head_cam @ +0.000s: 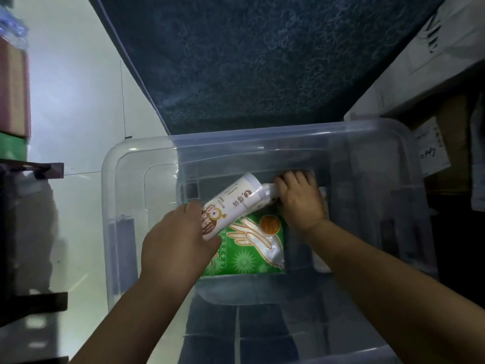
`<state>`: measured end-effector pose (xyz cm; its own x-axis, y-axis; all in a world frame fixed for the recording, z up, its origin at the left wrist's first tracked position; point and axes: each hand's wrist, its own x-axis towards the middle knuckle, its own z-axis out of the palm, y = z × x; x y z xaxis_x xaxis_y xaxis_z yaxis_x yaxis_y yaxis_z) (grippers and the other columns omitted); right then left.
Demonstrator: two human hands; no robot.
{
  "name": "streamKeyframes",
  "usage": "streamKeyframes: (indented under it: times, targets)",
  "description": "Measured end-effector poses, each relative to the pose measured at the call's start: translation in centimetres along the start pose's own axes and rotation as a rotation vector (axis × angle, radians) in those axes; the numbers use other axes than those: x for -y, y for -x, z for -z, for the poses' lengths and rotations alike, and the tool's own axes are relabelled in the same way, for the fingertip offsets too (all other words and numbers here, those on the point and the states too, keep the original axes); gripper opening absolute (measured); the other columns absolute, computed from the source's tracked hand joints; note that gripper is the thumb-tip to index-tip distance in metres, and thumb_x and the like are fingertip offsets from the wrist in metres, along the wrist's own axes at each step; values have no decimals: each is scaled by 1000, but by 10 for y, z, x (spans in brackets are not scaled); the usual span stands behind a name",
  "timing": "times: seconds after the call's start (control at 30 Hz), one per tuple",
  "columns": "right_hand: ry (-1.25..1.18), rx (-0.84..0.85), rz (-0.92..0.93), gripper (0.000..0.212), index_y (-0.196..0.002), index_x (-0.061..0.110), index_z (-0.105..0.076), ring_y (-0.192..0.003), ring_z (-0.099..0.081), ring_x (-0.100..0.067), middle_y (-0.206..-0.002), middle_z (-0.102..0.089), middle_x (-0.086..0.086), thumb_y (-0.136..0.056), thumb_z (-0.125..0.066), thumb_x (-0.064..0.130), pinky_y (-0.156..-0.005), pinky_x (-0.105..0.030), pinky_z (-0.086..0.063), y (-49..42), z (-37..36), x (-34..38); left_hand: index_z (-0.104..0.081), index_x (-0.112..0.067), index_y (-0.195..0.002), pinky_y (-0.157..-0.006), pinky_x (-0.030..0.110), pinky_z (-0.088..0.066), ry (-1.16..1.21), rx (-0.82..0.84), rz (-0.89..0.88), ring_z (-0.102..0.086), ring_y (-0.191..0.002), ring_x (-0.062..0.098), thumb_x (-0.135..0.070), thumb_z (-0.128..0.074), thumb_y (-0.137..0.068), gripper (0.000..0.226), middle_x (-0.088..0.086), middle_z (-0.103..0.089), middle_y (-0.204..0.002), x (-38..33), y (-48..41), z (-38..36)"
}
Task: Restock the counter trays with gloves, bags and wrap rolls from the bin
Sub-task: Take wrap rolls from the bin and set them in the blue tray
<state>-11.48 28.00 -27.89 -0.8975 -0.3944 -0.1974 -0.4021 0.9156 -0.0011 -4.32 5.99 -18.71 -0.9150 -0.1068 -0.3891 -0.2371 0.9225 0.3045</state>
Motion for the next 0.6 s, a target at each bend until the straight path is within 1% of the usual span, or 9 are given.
streamKeyframes:
  times: [0.07, 0.13, 0.17, 0.23, 0.27, 0.3, 0.37, 0.47, 0.6]
  targets:
    - [-99, -25, 24, 43, -96, 4, -67, -80, -64, -32, -88, -69, -14, -59, -80, 20, -91, -46, -46, 7, 20, -1, -55, -27, -96, -47, 22, -30, 65, -60, 9, -51, -69, 13, -39, -70, -69, 33, -5, -61, -84, -2, 5, 16]
    - [-175, -39, 32, 48, -99, 3, -67, -82, -66, -32, -91, -70, -15, -58, -81, 22, -94, -48, -45, 16, 46, -1, -54, -29, -93, -52, 27, -41, 113, -112, 19, -57, -70, 19, -41, -70, -69, 30, -6, -61, -82, -6, 11, 36]
    - [-215, -37, 26, 49, -99, 3, -67, -82, -66, -33, -91, -70, -15, -57, -83, 23, -90, -47, -48, 23, 62, -1, -54, -30, -94, -53, 28, -43, 126, -130, 20, -58, -71, 19, -42, -70, -69, 32, -6, -62, -82, -9, 16, 47]
    - [-303, -37, -23, 49, -100, 5, -68, -78, -64, -36, -89, -68, -15, -58, -83, 25, -71, -42, -54, 42, 98, 1, -53, -31, -97, -54, 28, -42, 140, -144, 11, -57, -72, 19, -42, -72, -69, 36, -6, -62, -85, -16, 26, 70]
    - [-339, -42, -72, 48, -102, 6, -68, -78, -62, -35, -89, -66, -14, -60, -82, 26, -62, -40, -54, 53, 118, 3, -53, -30, -98, -53, 27, -40, 137, -144, -5, -55, -71, 18, -41, -72, -69, 37, -6, -62, -87, -21, 32, 82]
    - [-362, -46, -131, 48, -105, 9, -67, -81, -60, -32, -91, -65, -13, -63, -80, 29, -58, -39, -52, 65, 138, 3, -54, -28, -98, -52, 26, -38, 132, -146, -28, -52, -71, 17, -40, -73, -69, 37, -5, -61, -87, -26, 38, 94]
    - [-379, -71, -248, 49, -110, 14, -63, -88, -57, -26, -97, -62, -8, -69, -74, 37, -59, -36, -49, 91, 176, 4, -54, -26, -95, -50, 26, -36, 131, -151, -89, -51, -69, 16, -37, -72, -69, 33, -4, -60, -86, -38, 51, 118]
    - [-390, -120, -385, 45, -110, 18, -60, -91, -56, -23, -99, -61, -4, -74, -67, 43, -64, -33, -45, 137, 230, 4, -49, -26, -86, -51, 30, -43, 145, -152, -195, -54, -68, 21, -36, -70, -70, 28, -3, -59, -81, -67, 70, 153]
    - [-393, -184, -553, 48, -116, 23, -55, -85, -58, -19, -100, -61, 1, -76, -60, 49, -66, -33, -50, 212, 293, 0, -49, -28, -92, -56, 32, -46, 192, -129, -355, -56, -72, 19, -42, -70, -70, 34, -6, -59, -83, -122, 100, 184]
